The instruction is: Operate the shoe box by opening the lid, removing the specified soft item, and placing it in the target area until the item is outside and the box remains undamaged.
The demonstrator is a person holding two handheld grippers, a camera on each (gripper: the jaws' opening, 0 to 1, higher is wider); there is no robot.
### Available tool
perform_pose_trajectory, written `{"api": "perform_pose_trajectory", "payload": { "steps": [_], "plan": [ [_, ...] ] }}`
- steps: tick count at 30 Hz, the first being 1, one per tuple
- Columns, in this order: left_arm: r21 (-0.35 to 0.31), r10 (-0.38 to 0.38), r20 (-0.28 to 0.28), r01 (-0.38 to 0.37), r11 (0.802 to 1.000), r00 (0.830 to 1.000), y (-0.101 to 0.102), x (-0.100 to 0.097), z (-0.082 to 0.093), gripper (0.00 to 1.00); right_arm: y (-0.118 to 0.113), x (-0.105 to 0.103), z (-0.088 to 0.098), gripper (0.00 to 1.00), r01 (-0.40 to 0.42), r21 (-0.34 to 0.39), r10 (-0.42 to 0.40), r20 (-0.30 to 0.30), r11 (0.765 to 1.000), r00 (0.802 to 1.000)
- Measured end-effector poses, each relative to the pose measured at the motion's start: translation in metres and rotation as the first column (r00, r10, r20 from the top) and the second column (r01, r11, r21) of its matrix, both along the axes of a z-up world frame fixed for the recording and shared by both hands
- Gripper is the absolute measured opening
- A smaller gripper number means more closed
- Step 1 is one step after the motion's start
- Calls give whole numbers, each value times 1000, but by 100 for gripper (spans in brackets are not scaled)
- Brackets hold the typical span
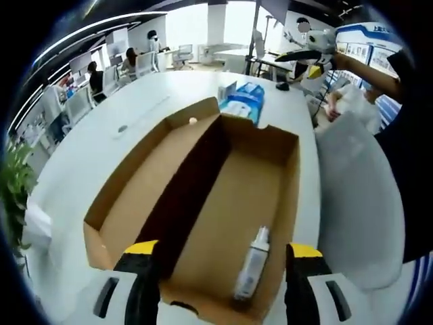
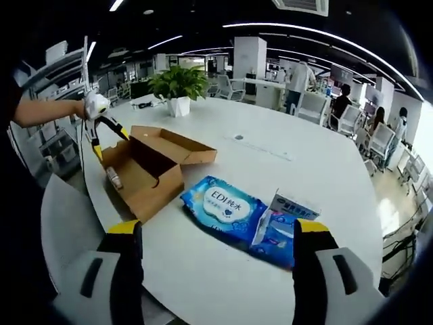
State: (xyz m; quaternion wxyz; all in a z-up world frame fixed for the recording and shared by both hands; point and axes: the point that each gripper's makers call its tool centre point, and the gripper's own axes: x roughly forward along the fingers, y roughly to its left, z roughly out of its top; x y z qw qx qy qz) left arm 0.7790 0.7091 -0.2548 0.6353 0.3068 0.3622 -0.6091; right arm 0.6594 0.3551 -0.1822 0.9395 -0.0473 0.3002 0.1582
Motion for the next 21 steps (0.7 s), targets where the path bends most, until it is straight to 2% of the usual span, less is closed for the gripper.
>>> {"api": "perform_pose_trajectory", "payload": {
  "steps": [5,12,15,16,21],
  "plan": [
    [30,-41,-22,42,999,999,-2,2,-9,76,13,-14,-6,88,7,24,-6,-15,1000,1000],
    [111,-127,-28,129,985,992,0,3,-28,75,27,-28,-12,88,13,36,-12,-14,999,1000],
    [152,-187,-12,187,971,982,1,6,-36,75,30,-32,-16,88,18,47,-17,-17,999,1000],
    [166,-224,-3,221,961,975,1,5,-39,74,32,-33,-16,88,19,50,-18,-18,999,1000],
    [211,-303,-26,301,930,953,0,0,-51,71,39,-38,-23,87,25,64,-22,-35,998,999]
  ]
}}
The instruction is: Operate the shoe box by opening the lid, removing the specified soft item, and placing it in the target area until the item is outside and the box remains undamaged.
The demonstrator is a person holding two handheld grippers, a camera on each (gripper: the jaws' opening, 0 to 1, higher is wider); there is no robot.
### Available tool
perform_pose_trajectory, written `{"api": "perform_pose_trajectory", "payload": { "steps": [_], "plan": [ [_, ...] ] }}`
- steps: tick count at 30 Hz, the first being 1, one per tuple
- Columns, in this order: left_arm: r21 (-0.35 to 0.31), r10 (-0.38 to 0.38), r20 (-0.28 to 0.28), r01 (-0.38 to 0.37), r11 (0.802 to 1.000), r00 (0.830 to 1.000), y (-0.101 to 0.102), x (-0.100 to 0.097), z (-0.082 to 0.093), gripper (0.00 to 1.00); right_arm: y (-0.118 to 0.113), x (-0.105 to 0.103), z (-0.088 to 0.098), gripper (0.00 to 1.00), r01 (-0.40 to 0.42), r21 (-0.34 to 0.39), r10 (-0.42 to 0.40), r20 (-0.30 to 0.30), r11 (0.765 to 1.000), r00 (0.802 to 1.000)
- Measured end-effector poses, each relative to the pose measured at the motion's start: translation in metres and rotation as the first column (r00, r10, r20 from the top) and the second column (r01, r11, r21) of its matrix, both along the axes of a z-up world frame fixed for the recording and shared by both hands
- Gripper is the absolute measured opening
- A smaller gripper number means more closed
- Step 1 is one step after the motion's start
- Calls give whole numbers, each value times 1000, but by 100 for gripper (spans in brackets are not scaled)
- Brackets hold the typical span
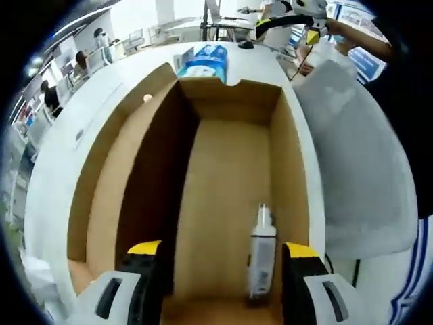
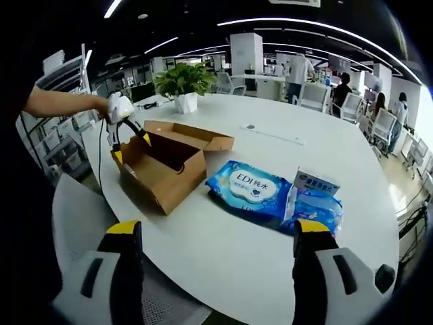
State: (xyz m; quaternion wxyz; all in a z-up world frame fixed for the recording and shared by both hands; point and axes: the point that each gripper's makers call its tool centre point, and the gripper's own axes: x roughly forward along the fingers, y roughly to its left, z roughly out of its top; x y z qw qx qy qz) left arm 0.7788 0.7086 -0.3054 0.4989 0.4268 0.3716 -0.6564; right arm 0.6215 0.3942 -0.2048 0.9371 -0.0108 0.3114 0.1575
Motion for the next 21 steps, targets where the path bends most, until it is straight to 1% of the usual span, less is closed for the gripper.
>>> {"api": "perform_pose_trajectory", "payload": {
  "steps": [4,6,7,8,11,16,18,19,21],
  "plan": [
    [22,-41,-13,42,999,999,-2,-3,-6,70,7,-3,-2,87,-2,8,2,-7,1000,1000],
    [32,-70,-18,70,997,997,-1,-5,-9,67,9,-3,-2,87,2,12,-2,-8,1000,1000],
    [41,-79,-24,80,996,997,0,-6,-11,65,9,-3,-2,87,5,15,-5,-9,1000,1000],
    [67,-92,-32,94,993,995,3,-7,-16,64,10,-4,-3,87,8,18,-8,-11,1000,1000],
    [91,-123,-22,125,988,992,6,-5,-24,63,9,-4,-4,87,18,30,-18,-13,999,1000],
    [104,-136,-47,140,985,990,6,-11,-26,61,13,-5,-8,87,26,48,-25,-18,998,1000],
    [109,-158,-41,162,981,987,6,-12,-29,58,15,-5,-9,87,30,55,-29,-21,998,999],
    [113,-164,-46,168,979,985,6,-13,-30,56,16,-5,-10,86,30,58,-29,-21,998,999],
    [112,-167,-52,172,979,985,6,-15,-32,50,17,-5,-10,86,31,62,-30,-21,998,999]
  ]
}}
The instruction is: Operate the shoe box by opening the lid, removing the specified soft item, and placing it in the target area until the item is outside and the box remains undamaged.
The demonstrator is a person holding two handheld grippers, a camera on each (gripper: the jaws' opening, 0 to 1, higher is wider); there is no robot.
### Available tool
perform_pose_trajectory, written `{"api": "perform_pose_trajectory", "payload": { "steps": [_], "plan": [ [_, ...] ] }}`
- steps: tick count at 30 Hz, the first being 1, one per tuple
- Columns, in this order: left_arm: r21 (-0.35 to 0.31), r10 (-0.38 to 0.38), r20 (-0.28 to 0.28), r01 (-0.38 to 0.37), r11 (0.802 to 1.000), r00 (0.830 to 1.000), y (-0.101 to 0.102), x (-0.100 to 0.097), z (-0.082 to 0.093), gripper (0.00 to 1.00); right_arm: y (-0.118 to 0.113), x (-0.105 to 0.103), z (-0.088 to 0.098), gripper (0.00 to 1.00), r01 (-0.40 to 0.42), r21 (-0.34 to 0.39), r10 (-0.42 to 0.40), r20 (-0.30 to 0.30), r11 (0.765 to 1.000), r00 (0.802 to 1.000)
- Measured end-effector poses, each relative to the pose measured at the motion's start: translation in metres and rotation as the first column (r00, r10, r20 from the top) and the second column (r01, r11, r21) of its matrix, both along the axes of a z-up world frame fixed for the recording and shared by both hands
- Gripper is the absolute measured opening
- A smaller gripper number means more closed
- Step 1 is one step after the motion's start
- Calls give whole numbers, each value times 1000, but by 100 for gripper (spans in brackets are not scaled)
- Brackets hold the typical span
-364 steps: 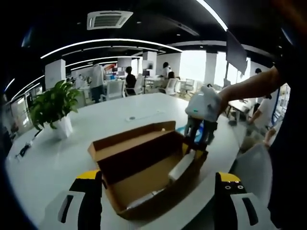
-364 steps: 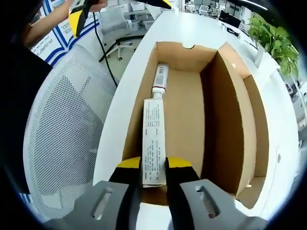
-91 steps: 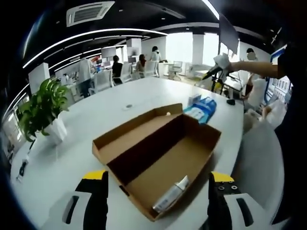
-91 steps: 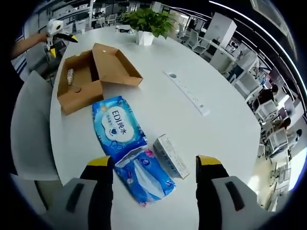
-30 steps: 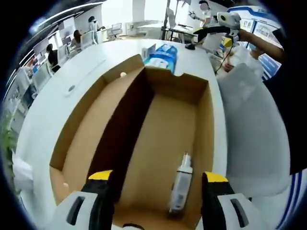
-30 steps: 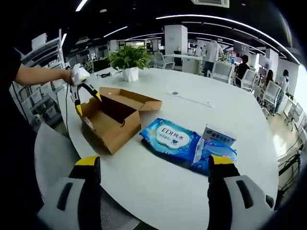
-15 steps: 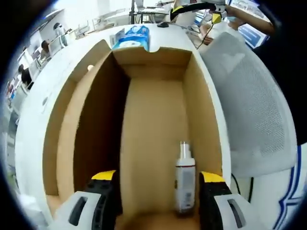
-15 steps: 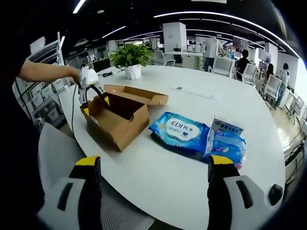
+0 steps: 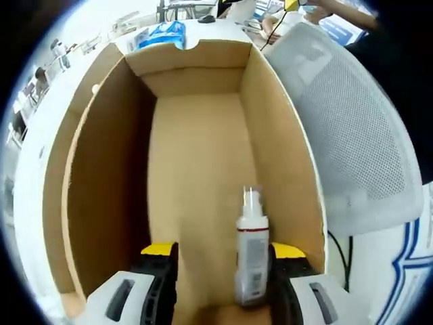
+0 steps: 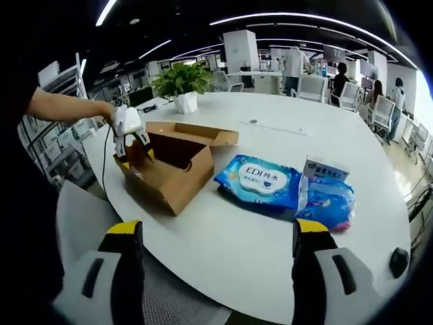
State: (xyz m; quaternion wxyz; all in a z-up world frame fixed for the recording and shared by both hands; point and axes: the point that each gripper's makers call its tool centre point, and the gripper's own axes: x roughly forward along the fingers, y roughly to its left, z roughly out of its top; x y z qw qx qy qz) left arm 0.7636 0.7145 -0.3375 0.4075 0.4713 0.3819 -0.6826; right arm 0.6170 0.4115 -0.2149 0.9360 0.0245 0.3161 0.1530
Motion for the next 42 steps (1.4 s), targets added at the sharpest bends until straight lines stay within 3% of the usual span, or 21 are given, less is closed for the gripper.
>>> {"api": "perform_pose_trajectory", "payload": {
  "steps": [4,9,13,29,42],
  "plan": [
    [-25,-12,-1,12,1000,1000,-3,-6,-5,33,4,3,3,85,1,7,-1,9,1000,1000],
    [-38,-7,14,8,999,1000,-6,-11,-8,27,7,4,3,84,-1,18,1,8,1000,1000],
    [-29,23,15,-23,999,1000,-6,-13,-13,26,10,5,3,83,-8,21,8,8,1000,1000],
    [-85,63,68,-57,995,996,-11,-8,-3,20,27,13,13,80,-25,63,21,55,998,998],
    [-174,167,69,-153,973,984,-27,-4,24,20,41,23,16,78,-62,82,56,76,995,996]
  ]
}}
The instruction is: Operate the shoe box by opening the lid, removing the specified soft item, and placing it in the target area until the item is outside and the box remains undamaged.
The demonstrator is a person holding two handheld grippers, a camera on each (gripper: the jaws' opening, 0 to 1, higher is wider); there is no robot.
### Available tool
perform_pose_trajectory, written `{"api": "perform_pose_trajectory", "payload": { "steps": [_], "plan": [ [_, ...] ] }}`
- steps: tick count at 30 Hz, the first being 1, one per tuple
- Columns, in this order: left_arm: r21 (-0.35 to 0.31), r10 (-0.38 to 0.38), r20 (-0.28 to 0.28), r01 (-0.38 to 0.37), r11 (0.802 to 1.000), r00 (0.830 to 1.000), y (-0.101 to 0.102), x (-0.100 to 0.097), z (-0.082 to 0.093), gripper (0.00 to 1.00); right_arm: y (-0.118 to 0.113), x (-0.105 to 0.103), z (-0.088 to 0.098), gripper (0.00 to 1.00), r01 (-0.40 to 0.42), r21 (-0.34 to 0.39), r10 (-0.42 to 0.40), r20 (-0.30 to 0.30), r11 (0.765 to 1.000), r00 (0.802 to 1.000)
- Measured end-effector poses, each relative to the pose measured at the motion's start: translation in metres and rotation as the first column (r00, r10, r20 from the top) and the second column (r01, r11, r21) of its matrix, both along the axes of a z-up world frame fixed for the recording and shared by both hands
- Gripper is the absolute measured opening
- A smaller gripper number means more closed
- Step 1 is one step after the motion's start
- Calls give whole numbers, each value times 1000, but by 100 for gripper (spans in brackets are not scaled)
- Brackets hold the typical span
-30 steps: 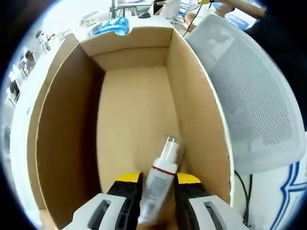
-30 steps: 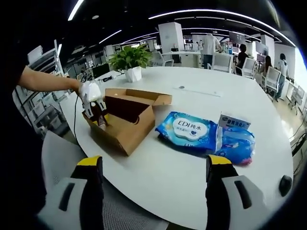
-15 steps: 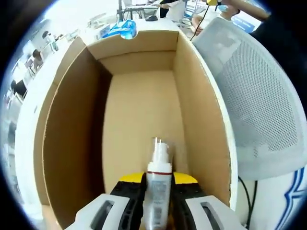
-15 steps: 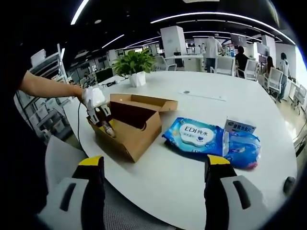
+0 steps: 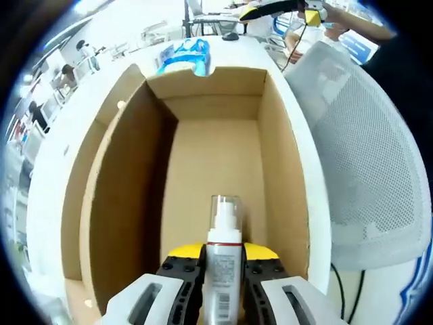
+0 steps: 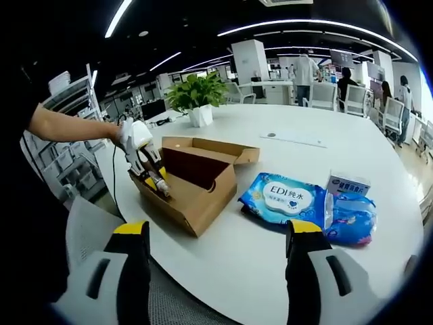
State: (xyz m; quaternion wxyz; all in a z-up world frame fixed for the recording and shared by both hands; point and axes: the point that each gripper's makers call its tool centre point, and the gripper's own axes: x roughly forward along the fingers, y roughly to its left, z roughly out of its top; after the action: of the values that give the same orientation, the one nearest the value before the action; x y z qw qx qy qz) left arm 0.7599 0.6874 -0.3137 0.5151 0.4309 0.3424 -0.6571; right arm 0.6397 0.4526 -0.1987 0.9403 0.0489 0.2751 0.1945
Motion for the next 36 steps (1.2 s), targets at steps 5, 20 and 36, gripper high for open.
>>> {"api": "perform_pose_trajectory", "payload": {
  "steps": [5,20,36],
  "plan": [
    [-73,46,-10,-47,996,999,-13,1,15,20,4,6,3,76,-13,12,13,14,1000,1000],
    [-259,116,-50,-125,958,992,-49,-11,55,20,26,23,16,69,-61,56,56,85,997,995],
    [-453,153,-125,-194,870,980,-88,-26,93,20,56,42,34,58,-124,123,104,156,985,982]
  ]
}}
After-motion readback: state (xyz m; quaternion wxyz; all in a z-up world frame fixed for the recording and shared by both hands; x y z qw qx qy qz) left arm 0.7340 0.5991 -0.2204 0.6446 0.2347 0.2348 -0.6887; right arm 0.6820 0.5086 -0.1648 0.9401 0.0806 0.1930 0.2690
